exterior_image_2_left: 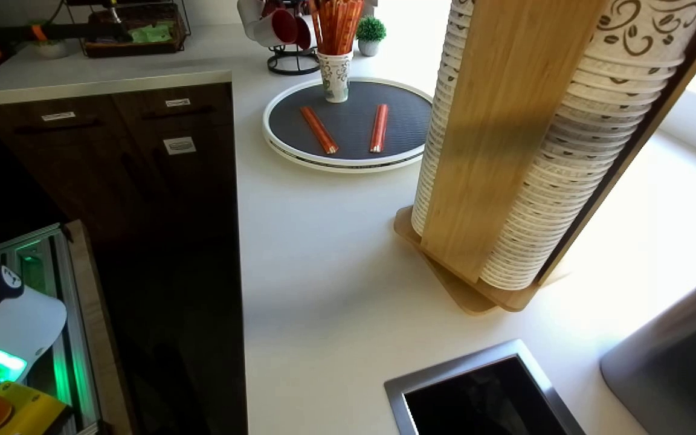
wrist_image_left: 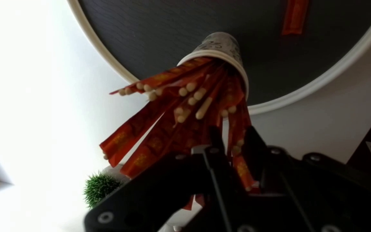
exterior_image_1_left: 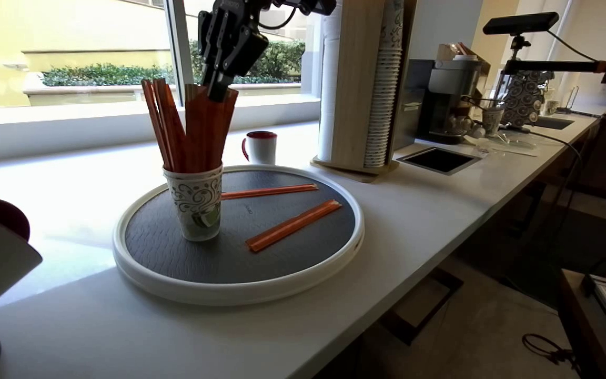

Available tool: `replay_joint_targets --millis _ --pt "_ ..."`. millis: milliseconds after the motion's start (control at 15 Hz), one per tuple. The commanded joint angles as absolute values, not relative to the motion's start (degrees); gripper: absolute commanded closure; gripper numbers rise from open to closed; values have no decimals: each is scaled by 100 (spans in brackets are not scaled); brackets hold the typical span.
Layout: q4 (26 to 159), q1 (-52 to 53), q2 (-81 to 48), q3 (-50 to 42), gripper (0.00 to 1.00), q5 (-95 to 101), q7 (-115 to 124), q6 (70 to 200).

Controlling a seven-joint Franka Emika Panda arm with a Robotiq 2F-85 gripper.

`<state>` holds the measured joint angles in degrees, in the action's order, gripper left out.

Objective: Remove one straw from the cup and put it on the tray.

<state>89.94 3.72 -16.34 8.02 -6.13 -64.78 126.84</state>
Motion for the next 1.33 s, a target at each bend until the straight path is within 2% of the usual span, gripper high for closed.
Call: replay_joint_targets --millis 0,400,600,867,1000,1267 --pt "8863 296 -1714 881 79 -669 -6597 12505" --pt "8832 285 -1719 905 78 -694 -6599 12451" --pt "8813 278 -1715 929 83 -724 -6621 12409" --pt "8777 275 -1703 932 77 -703 -6604 12291" --pt "8749 275 -1698 920 79 -681 -6582 12225" --pt "8684 276 -1699 910 92 -672 -6557 12058"
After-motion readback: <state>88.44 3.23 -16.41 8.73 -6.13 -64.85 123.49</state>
